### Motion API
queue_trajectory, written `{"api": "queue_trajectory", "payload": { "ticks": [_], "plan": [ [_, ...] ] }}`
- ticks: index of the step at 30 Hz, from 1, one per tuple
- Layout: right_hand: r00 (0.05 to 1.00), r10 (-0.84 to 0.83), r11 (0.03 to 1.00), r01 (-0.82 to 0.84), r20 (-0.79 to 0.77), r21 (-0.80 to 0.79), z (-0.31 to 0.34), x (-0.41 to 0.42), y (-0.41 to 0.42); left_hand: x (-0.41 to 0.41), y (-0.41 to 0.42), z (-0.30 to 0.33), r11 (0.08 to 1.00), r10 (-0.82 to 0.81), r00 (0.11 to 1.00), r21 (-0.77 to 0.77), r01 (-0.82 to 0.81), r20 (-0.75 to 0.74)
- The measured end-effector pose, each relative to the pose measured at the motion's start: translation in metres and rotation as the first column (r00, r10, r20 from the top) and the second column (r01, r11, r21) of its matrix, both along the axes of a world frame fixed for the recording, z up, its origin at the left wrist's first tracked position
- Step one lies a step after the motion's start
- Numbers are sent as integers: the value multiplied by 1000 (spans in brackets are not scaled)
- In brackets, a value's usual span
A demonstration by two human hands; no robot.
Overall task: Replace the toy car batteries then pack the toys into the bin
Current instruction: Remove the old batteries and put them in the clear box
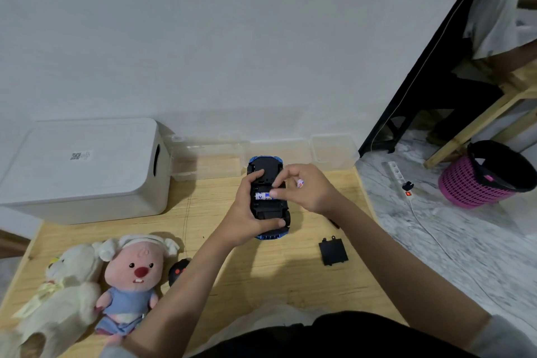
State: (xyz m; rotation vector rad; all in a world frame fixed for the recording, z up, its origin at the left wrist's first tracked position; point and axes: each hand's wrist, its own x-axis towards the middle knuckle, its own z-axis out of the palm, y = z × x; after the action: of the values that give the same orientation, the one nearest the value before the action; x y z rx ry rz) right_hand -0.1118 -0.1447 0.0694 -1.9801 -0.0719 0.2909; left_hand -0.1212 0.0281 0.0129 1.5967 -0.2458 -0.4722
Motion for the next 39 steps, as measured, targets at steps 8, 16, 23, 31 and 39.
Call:
{"api": "queue_trajectory", "payload": {
  "ticks": [8, 16, 23, 31, 39],
  "plan": [
    [853, 516, 622, -431, -72, -654, 23, 14, 7, 5, 14, 14, 981, -160, 983, 96, 168, -85],
    [725, 680, 357, -459, -111, -814, 33, 19, 18, 4, 15, 13, 985, -109, 989, 126, 121, -97],
    [637, 768, 268, -420, -71, -867, 28, 21, 18, 2, 14, 14, 987, -110, 987, 105, 123, -116],
    [594, 798, 224, -449, -102, -865, 18, 25, 15, 2, 15, 13, 983, -116, 984, 125, 133, -134],
    [622, 783, 326, -426, -12, -844, 18, 25, 11, 3, 17, 8, 985, -96, 990, 137, 109, -100]
  ]
}}
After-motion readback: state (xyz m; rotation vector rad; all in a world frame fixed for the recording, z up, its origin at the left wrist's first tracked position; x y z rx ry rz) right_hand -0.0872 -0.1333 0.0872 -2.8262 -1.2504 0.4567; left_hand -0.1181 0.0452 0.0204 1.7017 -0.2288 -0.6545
